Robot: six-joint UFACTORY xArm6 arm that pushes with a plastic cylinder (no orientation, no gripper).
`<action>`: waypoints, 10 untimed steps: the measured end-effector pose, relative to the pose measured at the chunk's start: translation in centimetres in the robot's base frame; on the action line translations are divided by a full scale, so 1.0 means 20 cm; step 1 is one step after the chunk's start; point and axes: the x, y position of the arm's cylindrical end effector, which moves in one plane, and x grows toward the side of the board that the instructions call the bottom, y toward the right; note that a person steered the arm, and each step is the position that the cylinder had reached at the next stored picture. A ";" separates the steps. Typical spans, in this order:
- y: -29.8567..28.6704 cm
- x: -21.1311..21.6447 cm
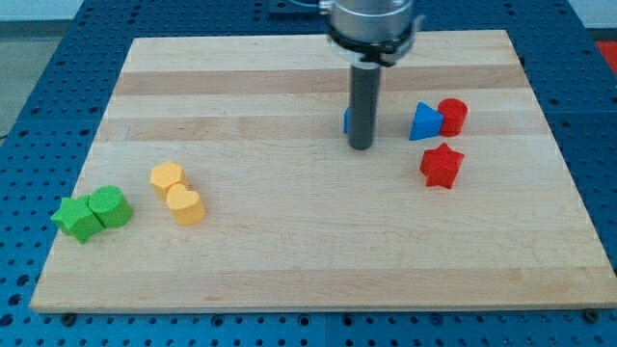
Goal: Move the red circle up and a bit left
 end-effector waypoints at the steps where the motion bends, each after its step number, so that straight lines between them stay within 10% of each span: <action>1: 0.07 0.00; 10: 0.80 -0.37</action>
